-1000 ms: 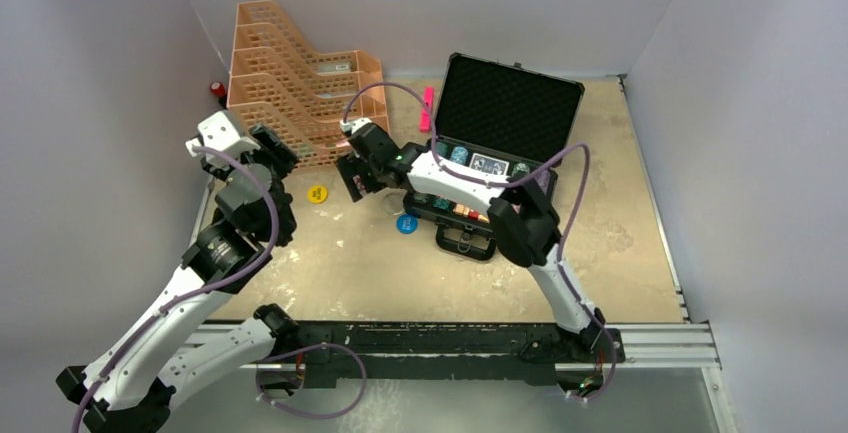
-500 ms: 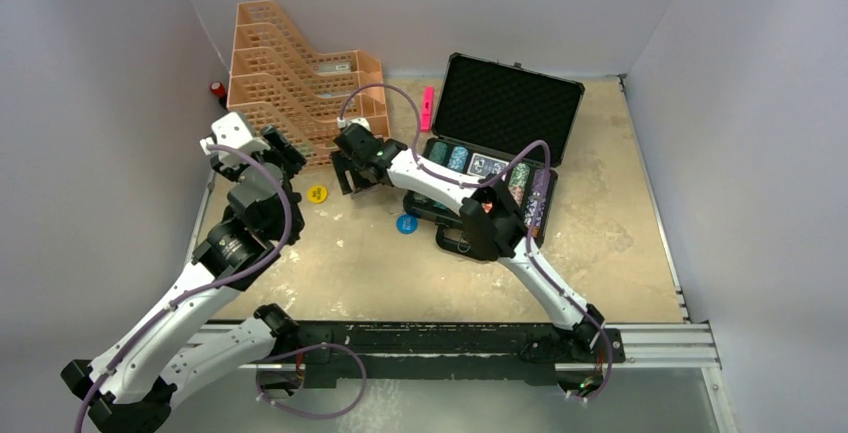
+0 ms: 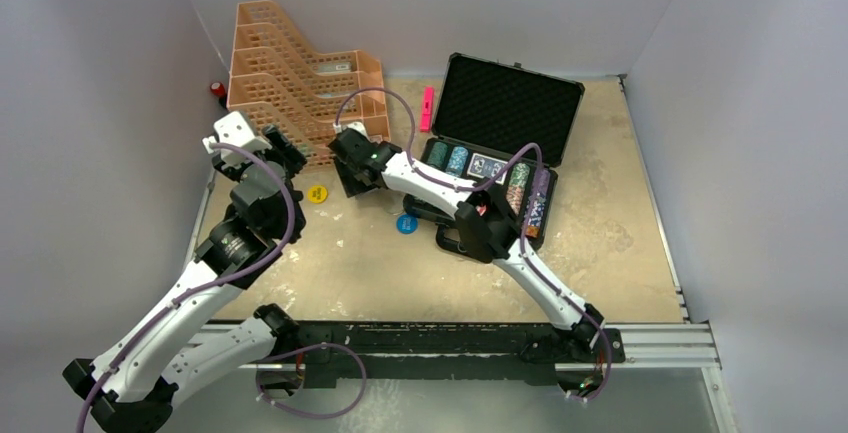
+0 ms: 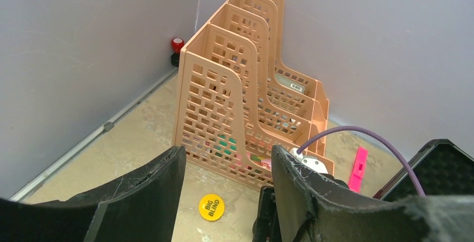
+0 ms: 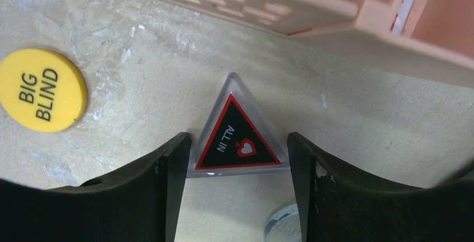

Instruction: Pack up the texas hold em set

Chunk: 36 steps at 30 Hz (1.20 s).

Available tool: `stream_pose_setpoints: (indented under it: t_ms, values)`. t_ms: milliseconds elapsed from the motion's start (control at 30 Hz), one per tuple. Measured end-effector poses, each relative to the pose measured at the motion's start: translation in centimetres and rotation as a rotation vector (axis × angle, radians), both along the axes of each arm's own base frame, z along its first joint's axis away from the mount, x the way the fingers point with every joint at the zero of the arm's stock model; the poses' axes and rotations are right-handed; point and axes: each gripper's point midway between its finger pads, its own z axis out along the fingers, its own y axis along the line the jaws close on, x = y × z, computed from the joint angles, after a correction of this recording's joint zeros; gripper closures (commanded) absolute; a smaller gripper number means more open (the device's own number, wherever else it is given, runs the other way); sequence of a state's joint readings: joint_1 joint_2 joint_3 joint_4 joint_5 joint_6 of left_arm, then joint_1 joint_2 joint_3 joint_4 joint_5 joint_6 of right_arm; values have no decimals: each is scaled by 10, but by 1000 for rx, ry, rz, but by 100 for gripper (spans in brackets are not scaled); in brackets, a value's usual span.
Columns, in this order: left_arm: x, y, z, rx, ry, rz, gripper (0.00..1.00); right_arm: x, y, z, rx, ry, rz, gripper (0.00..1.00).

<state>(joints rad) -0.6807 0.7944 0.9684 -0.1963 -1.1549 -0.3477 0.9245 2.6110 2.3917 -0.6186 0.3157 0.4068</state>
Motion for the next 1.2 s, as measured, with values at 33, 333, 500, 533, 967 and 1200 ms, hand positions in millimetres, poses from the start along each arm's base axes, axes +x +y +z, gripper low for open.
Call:
stream_pose_setpoints:
  t_ms: [33,333,500,533,967,1200]
  values:
    - [0,0,0,0,0,0,43,-2,0,0,-5,0,8,34]
    - [3,-2,-2,7,9,-5,43,-69,6,-2,-73,66,216,36]
    - [4,-3,-3,8,12,-11,43,-127,26,-4,-83,108,382,39]
    - [4,-3,-3,8,12,-11,43,-136,30,-4,-84,113,406,37]
    - [4,-3,-3,8,12,-10,43,-137,15,0,-138,78,330,4]
    - [4,-1,-3,8,11,-6,43,-139,12,-1,-131,102,281,19]
